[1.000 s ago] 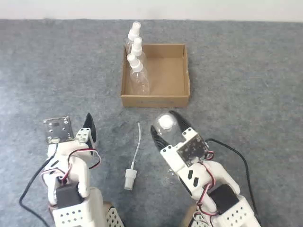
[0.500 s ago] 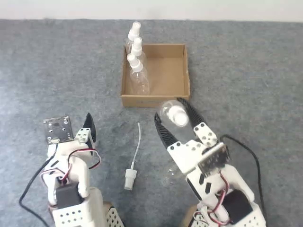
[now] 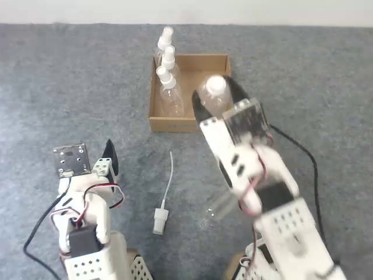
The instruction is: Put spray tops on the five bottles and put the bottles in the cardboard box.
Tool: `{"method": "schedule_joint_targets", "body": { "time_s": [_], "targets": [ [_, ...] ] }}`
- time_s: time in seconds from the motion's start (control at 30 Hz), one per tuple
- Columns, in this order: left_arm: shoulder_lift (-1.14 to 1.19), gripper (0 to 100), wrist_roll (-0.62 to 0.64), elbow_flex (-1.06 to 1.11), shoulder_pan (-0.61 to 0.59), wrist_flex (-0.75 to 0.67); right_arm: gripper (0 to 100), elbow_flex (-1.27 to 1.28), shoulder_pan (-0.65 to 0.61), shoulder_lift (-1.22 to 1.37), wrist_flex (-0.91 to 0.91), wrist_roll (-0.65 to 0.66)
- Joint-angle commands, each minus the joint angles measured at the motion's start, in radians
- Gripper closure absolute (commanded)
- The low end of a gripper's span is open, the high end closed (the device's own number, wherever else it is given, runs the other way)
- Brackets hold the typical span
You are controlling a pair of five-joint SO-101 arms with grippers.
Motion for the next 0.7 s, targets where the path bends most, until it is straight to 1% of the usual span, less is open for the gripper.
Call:
{"method": "schedule_joint_targets", "body": {
  "time_s": [0.0, 0.27, 0.4, 0.67],
  "targets": [
    [-0.018, 81, 0.011, -0.008, 0.000, -0.003, 91.9, -0.166, 0.045, 0.237, -0.070, 0.003],
    [-0.018, 81, 0.011, -0.008, 0.000, -0.003, 91.4, -0.448, 0.104, 0.656, -0.105, -0.003],
    [-0.018, 81, 0.011, -0.008, 0.000, -0.003, 91.4, -0.606, 0.131, 0.823, -0.110, -0.109],
    [-0.018, 81, 0.011, -0.008, 0.000, -0.003, 91.3, -0.861, 0.151, 1.087, -0.110, -0.121]
  ]
}}
